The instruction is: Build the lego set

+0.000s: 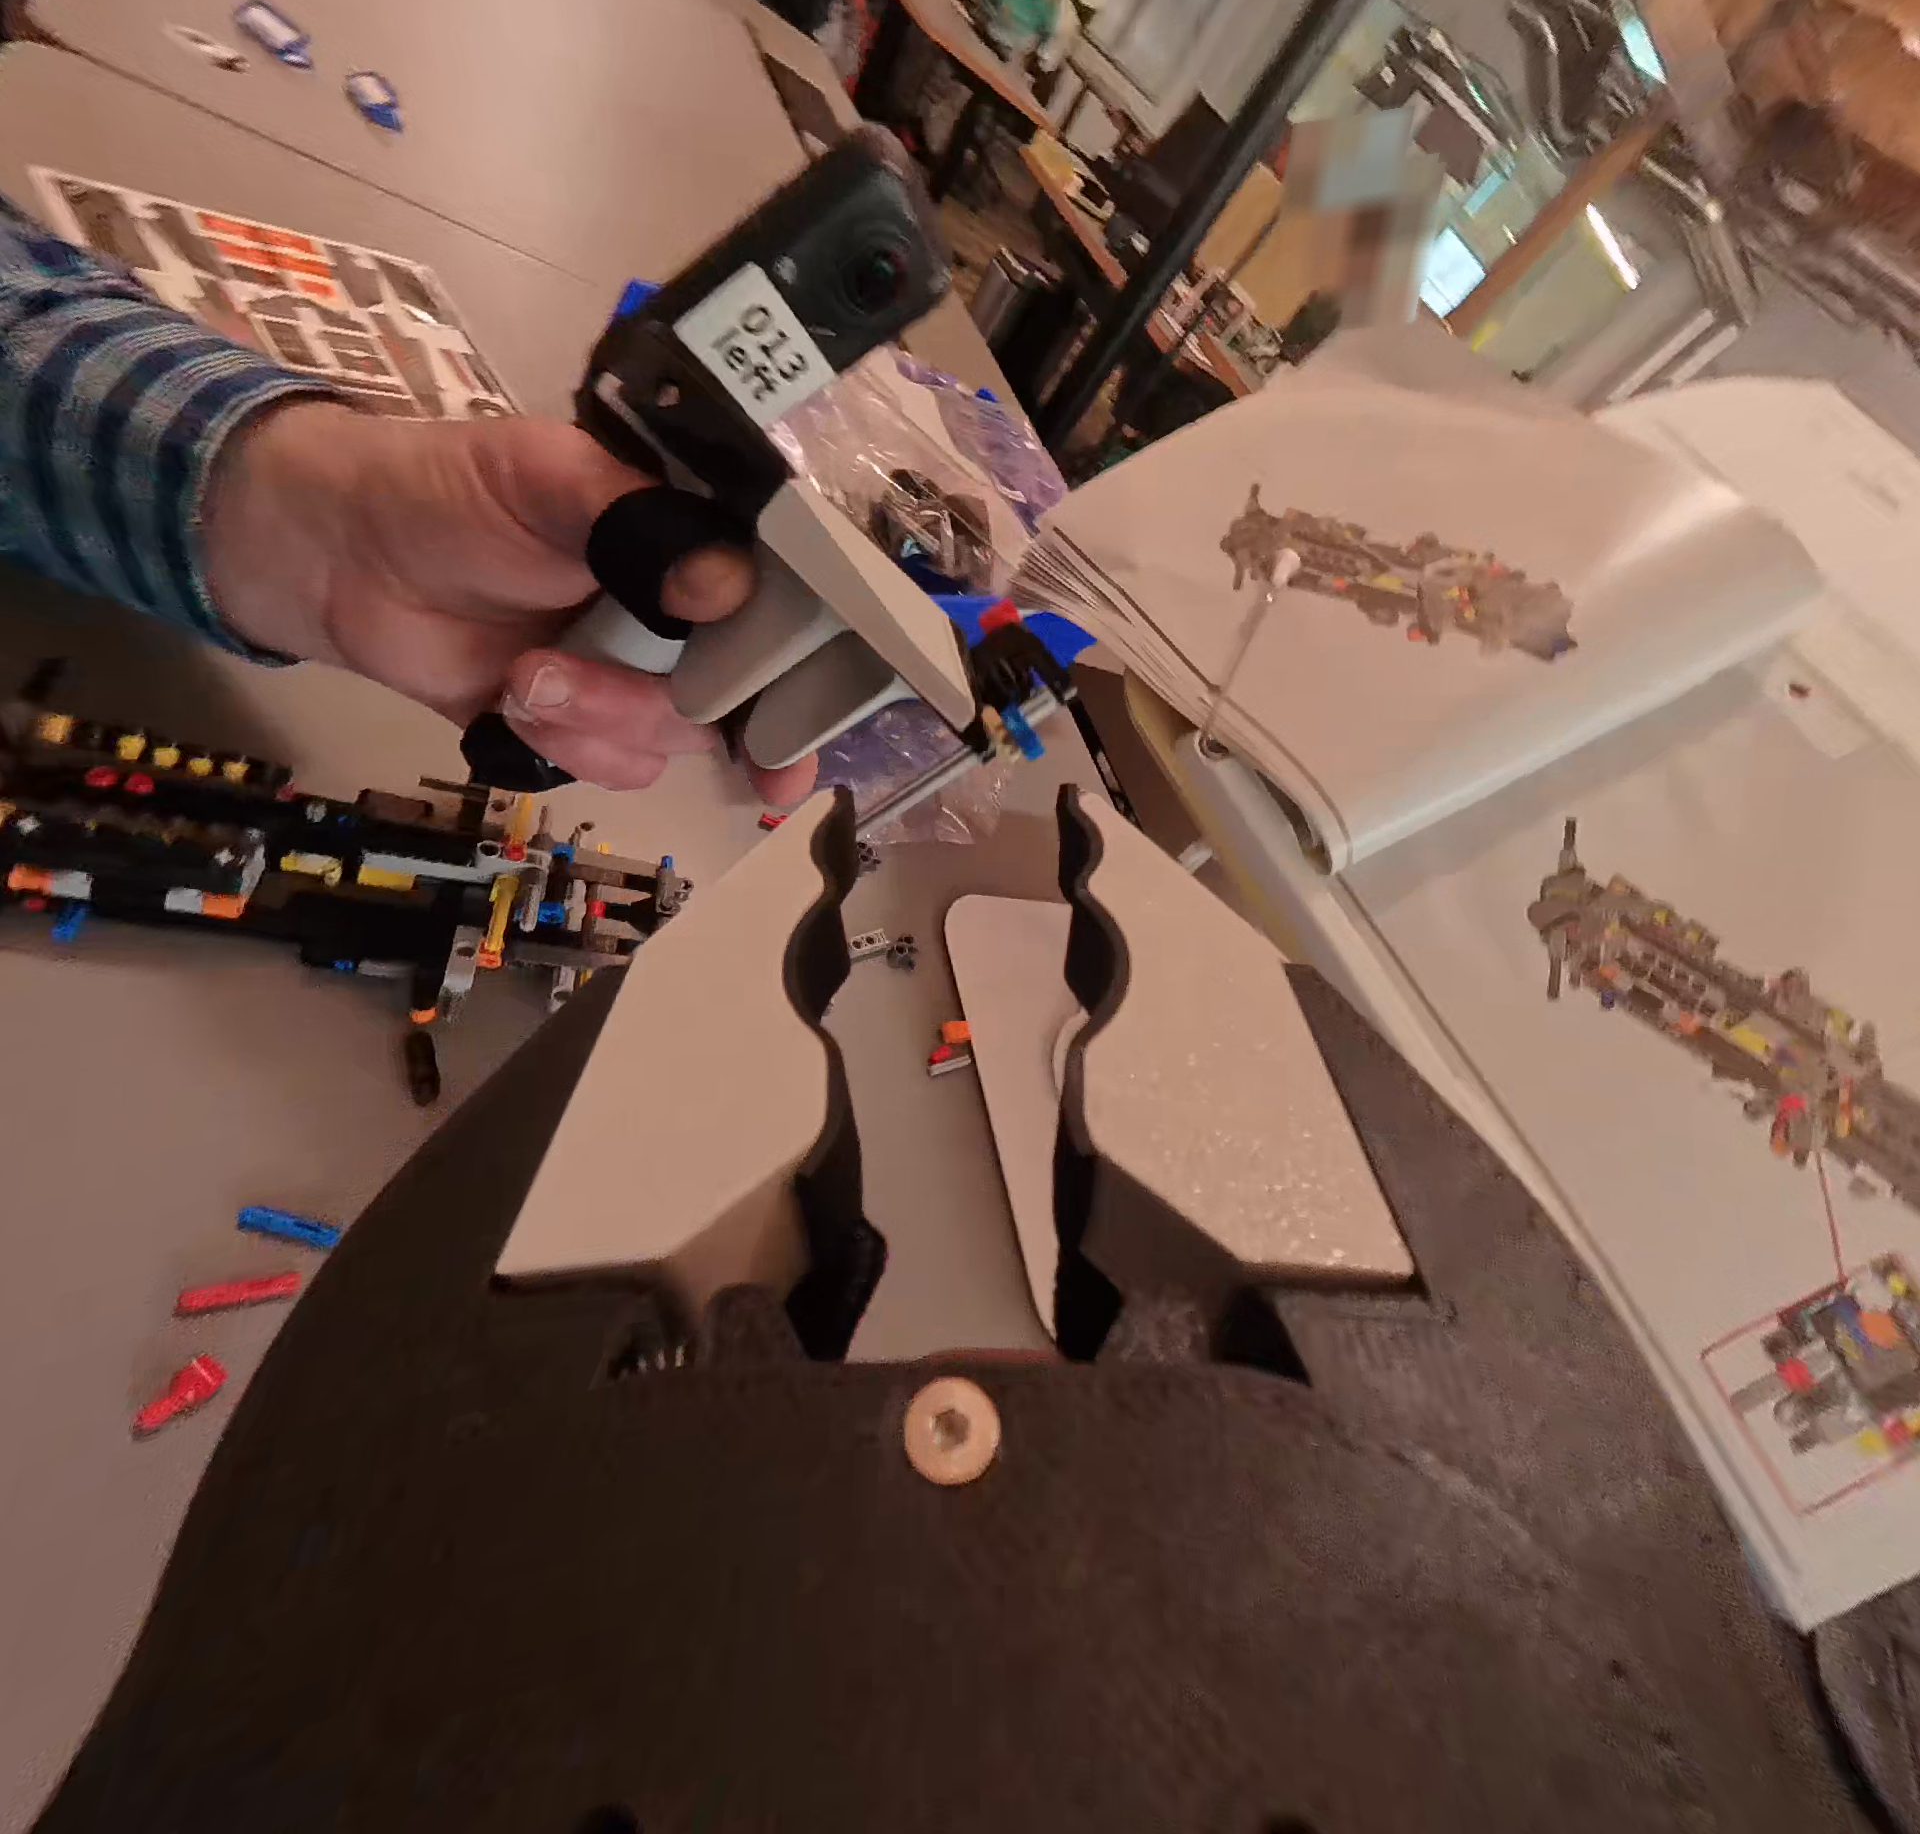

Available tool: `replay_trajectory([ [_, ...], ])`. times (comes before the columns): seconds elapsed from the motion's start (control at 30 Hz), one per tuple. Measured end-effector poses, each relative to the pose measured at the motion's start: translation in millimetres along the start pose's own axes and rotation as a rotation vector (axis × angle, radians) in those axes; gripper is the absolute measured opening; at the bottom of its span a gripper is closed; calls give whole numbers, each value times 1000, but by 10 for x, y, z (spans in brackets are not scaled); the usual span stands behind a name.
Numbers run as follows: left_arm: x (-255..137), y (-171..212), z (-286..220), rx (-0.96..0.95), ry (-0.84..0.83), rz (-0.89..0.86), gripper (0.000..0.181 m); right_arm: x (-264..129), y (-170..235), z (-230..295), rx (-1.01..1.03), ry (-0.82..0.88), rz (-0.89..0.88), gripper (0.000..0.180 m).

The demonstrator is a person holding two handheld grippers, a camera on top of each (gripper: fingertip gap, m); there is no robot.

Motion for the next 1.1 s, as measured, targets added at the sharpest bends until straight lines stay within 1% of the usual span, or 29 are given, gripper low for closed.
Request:
replay_trajectory([
  [0.13, 74, 83, 25, -35, 21, 88, 6, -31, 34, -96, -43, -51, -2, 30],
  [0.2, 101, 114, 18, -36, 32, 94, 6, -10, 75, -98, -47, -106, 14, 25],
  [0.27, 122, 139, 22, -39, 39, 111, 6, 14, 107, -85, -56, -112, 15, 18],
  [0.33, 127, 156, 35, -49, 44, 110, 6, 25, 130, -74, -54, -107, 8, 14],
  [0.53, 139, 186, 64, -41, 29, 115, 6, 21, 198, -53, -32, -94, 17, 9],
  [0.57, 140, 186, 63, -29, 29, 122, 8, 13, 205, -52, -36, -98, 17, 9],
  [0.6, 139, 175, 67, -15, 16, 120, 15, 5, 214, -53, -40, -103, 21, 8],
  [0.63, 131, 155, 67, 1, 2, 113, 21, -5, 220, -50, -40, -122, 18, 3],
  [0.73, 132, 104, 26, 62, -6, 137, 20, -24, 232, -37, -45, -127, 11, 3],
  [0.77, 139, 101, 20, 71, -11, 151, 16, -25, 236, -26, -47, -132, 8, 3],
  [0.8, 145, 105, 21, 65, -9, 166, 12, -24, 237, -17, -40, -135, 4, 3],
  [0.97, 138, 135, 43, 32, -10, 144, 10, -21, 260, -8, -14, -131, -9, 4],
  [1.03, 135, 134, 53, 19, -14, 136, 10, -33, 259, -15, 25, -121, -23, 13],
  [1.1, 126, 138, 71, -18, -7, 113, 10, -39, 261, -9, 44, -88, -28, 17],
])
Point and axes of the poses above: each gripper's, where its closed fingertips meet, x out along the fingers, y out of its underside, z = x × y across the jaws, the point moved 10 cm from there along -x, back along the fingers
